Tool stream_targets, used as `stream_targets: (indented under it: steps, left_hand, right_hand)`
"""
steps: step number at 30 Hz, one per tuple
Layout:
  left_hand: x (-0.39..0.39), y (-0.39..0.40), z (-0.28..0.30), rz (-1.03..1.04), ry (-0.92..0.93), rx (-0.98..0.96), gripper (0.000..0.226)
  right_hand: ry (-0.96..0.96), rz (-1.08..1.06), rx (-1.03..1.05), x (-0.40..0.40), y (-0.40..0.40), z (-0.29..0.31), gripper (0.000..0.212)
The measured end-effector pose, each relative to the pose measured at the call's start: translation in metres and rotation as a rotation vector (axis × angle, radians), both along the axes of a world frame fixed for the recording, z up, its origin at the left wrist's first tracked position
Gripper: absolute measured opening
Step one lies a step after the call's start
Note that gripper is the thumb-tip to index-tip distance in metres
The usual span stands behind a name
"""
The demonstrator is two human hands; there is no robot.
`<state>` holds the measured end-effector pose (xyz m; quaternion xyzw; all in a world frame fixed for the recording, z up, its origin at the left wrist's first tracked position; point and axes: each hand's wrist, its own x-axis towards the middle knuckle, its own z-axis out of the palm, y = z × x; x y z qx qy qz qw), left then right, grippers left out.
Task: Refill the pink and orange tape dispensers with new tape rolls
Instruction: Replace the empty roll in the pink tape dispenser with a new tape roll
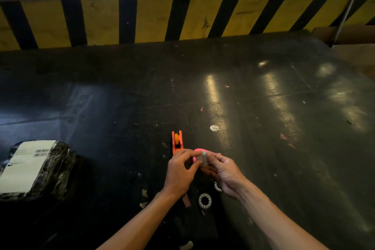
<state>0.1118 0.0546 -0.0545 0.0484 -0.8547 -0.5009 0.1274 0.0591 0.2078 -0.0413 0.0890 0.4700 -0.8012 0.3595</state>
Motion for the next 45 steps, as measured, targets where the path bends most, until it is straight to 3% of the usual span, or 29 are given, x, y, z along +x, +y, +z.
stream_targets:
  steps: [10, 14, 19, 24, 28, 33, 37, 40, 43, 45]
  left_hand:
    - [-0.001, -0.005, -0.005, -0.07, -0.24, 0.322, 0.022]
    - [-0.004, -0.009, -0.002, -0.049, -0.343, 0.557, 0.031]
    - [-0.008, -0.013, -0.005, -0.063, -0.396, 0.64, 0.024]
    - [-0.017, -0.017, -0.009, -0.068, -0.433, 0.54, 0.023]
    - [-0.029, -0.018, -0.011, -0.076, -0.405, 0.527, 0.023]
    - [-0.042, -0.023, -0.014, -0.106, -0.375, 0.464, 0.024]
    - [-0.051, -0.024, -0.015, -0.162, -0.266, 0.12, 0.026]
    - [-0.059, -0.025, -0.014, -0.21, -0.255, -0.189, 0.046]
    - [-0.065, -0.025, -0.013, -0.299, -0.348, -0.336, 0.073]
    - [-0.068, -0.024, -0.013, -0.348, -0.395, -0.378, 0.076]
  right_hand:
    - [0.142, 0.102, 0.148, -0.007, 0.012, 0.003, 0.028]
    - [0.206, 0.122, 0.219, -0.01, 0.017, 0.001, 0.033]
    - [0.376, 0.24, 0.304, -0.013, 0.022, -0.003, 0.033]
    - [0.729, 0.258, 0.61, -0.021, 0.023, -0.006, 0.03]
    - [0.842, 0.259, 0.595, -0.029, 0.02, -0.004, 0.034]
    - [0.853, 0.257, 0.591, -0.046, 0.02, -0.005, 0.02]
    - [0.948, 0.261, 0.698, -0.055, 0.019, -0.013, 0.016]
    - [1.105, 0.31, 0.84, -0.06, 0.019, -0.022, 0.012]
    - [1.246, 0.377, 0.917, -0.062, 0.019, -0.031, 0.01]
    - [1.307, 0.399, 0.932, -0.06, 0.019, -0.036, 0.009]
